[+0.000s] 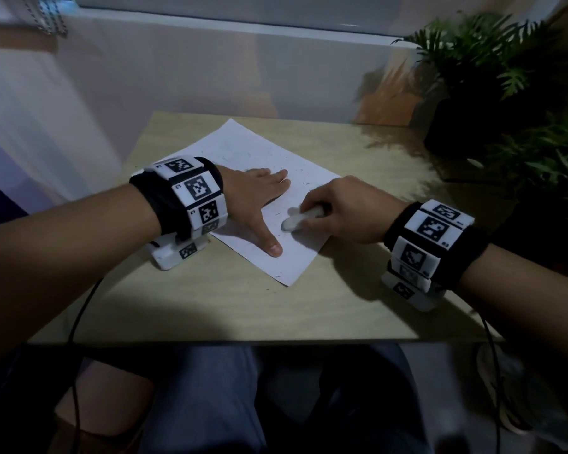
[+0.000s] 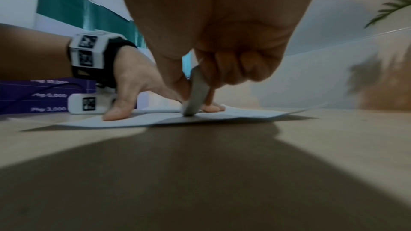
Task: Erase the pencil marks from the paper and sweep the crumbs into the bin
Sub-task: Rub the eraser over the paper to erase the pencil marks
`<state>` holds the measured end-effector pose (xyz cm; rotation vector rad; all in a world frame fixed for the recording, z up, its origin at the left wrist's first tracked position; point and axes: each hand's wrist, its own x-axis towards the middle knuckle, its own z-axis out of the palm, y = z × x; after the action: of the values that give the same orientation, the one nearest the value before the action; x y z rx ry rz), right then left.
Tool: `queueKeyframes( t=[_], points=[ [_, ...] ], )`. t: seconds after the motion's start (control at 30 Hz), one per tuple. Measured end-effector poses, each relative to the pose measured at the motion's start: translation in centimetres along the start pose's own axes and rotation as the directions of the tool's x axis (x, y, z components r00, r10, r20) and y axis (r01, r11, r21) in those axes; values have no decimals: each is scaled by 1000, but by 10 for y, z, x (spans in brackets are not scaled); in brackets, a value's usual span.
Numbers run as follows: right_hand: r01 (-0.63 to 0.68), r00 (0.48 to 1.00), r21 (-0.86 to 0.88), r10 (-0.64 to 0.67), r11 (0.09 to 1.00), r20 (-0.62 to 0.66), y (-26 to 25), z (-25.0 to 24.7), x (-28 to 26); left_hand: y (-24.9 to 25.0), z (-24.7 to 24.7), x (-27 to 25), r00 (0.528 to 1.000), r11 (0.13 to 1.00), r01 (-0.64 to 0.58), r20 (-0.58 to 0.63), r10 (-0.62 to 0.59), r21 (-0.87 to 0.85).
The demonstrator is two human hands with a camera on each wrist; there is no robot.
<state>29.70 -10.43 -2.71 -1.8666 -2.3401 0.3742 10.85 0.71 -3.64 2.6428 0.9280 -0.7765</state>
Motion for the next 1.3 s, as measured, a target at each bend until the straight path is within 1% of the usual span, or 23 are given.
queueKeyframes(
  t=[0.07, 0.1, 0.13, 0.17, 0.23, 0.3, 0.33, 0.43, 0.47, 0.53, 0.6, 0.63, 0.67, 0.77, 0.8, 0.87, 0.93, 0.97, 1.0, 1.1, 1.17, 1.2, 1.3],
  points=[
    [-90, 992, -96, 81, 991, -96, 6, -1, 4, -1, 1, 1, 1000, 1000, -2, -6, 2, 3],
    [-113, 987, -130, 96, 985, -131, 7, 0, 5, -1, 0, 0, 1000, 1000, 0, -9, 0, 4],
    [-103, 987, -143, 82, 984, -141, 6, 1, 4, 0, 0, 0, 1000, 1000, 3, -12, -3, 7],
    [-63, 992, -132, 47, 989, -119, 3, 2, 2, 0, 0, 0, 1000, 1000, 5, -12, -5, 11],
    [34, 999, -31, -34, 999, -16, -4, 3, -3, 1, 0, 0, 1000, 1000, 13, -11, -13, 14],
    [32, 998, 51, -34, 998, 49, -5, 1, -4, 2, -1, 0, 1000, 1000, 22, -4, -22, 7],
    [3, 1000, 42, -5, 999, 29, -1, 1, -1, 3, -1, 0, 1000, 1000, 24, -3, -24, 4],
    [-131, 986, -82, 121, 988, -118, 11, -2, 8, 3, -2, -1, 1000, 1000, 24, -3, -24, 0],
    [-142, 982, -116, 126, 983, -139, 12, -1, 8, 3, -2, -1, 1000, 1000, 22, -4, -22, -1],
    [-57, 995, -118, 46, 991, -88, 7, 0, 5, 3, -2, -1, 1000, 1000, 16, -6, -16, -2],
    [37, 999, -16, -37, 999, 32, 0, 0, 0, 2, -2, 0, 1000, 1000, 12, -7, -12, -4],
    [41, 997, 24, -43, 999, 70, 0, -1, 0, 2, -2, 0, 1000, 1000, 14, -6, -14, -4],
    [21, 997, 32, -23, 999, 74, 3, -2, 3, 2, -1, 0, 1000, 1000, 16, -7, -16, -3],
    [-109, 993, -63, 106, 992, -51, 13, -3, 13, 4, -2, -2, 1000, 1000, 20, -15, -20, -4],
    [-135, 988, -98, 126, 986, -89, 14, -2, 14, 5, -2, -2, 1000, 1000, 17, -25, -17, -6],
    [-85, 993, -118, 74, 989, -90, 9, 1, 12, 4, 0, -1, 999, 1000, 7, -50, -8, -23],
    [15, 1000, -62, -15, 998, -5, -1, 3, 7, 4, 2, 2, 996, 997, -7, -84, 1, -75],
    [34, 999, -20, -33, 999, 27, -3, 3, 5, 5, 2, 1, 995, 994, -14, -102, 3, -105],
    [29, 999, 14, -29, 999, 26, -2, 2, 5, 6, 1, -1, 992, 991, -23, -124, 7, -129],
    [-103, 990, 50, 107, 993, -93, 10, -2, 10, 11, -4, -9, 983, 980, -56, -182, 20, -191],
    [-167, 975, 49, 172, 985, -140, 14, -2, 11, 12, -7, -9, 984, 981, -74, -172, 42, -179],
    [-148, 980, 58, 154, 987, -124, 12, -2, 10, 11, -8, -7, 987, 983, -83, -151, 58, -163],
    [-11, 1000, 146, 9, 989, 11, -1, -1, 2, 5, -5, -2, 991, 982, -109, -88, 96, -152]
  ],
)
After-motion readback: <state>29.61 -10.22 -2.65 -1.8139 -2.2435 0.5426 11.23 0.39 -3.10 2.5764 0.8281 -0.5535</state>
